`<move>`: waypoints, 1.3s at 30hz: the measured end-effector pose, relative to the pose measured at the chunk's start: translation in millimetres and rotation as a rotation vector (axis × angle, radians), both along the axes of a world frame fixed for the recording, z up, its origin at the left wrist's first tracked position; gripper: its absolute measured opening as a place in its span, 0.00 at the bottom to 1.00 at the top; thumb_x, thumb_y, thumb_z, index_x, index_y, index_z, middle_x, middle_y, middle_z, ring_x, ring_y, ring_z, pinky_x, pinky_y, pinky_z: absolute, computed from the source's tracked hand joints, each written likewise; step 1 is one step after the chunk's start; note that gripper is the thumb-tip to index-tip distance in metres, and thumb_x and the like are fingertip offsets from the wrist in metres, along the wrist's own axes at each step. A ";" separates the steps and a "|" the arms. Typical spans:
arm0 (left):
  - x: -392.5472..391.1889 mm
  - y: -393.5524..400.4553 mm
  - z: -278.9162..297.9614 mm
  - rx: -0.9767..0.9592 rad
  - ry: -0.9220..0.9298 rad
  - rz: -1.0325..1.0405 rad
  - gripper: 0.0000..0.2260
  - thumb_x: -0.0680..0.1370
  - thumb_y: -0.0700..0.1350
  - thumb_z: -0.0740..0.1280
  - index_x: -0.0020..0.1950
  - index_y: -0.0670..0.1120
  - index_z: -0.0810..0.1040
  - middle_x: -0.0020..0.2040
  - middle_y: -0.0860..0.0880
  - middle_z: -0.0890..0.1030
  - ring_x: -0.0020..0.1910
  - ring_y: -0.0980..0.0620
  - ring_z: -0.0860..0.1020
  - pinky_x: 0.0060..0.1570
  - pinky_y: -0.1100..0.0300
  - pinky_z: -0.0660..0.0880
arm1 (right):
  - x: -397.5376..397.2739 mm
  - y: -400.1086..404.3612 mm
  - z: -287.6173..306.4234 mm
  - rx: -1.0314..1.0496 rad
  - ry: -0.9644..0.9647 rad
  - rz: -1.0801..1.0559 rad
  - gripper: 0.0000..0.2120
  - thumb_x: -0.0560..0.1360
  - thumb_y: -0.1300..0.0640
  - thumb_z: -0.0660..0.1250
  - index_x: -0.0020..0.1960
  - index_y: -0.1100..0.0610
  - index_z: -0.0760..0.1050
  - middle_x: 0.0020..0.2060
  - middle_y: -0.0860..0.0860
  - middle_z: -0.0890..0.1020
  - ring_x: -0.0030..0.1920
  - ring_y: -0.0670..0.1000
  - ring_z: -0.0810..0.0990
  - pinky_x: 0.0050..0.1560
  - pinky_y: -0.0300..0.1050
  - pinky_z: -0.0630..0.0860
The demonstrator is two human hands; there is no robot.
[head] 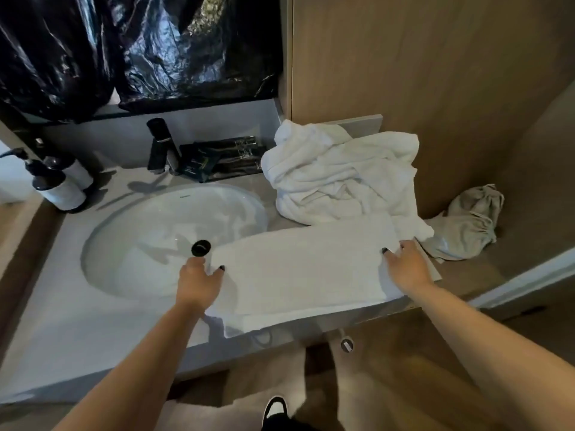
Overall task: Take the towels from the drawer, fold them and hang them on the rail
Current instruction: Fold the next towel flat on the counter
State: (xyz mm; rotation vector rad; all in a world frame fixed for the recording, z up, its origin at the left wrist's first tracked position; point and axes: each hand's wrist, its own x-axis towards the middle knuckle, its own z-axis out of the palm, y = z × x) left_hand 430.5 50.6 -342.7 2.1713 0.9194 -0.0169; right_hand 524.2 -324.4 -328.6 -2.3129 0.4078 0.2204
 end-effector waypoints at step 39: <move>-90.1 -19.2 11.1 -0.528 -0.056 0.134 0.09 0.75 0.31 0.63 0.50 0.39 0.81 0.39 0.44 0.85 0.43 0.42 0.84 0.48 0.46 0.82 | -87.7 203.5 -1.1 -0.520 -0.376 1.175 0.26 0.78 0.36 0.56 0.66 0.53 0.70 0.59 0.53 0.75 0.56 0.57 0.73 0.53 0.51 0.69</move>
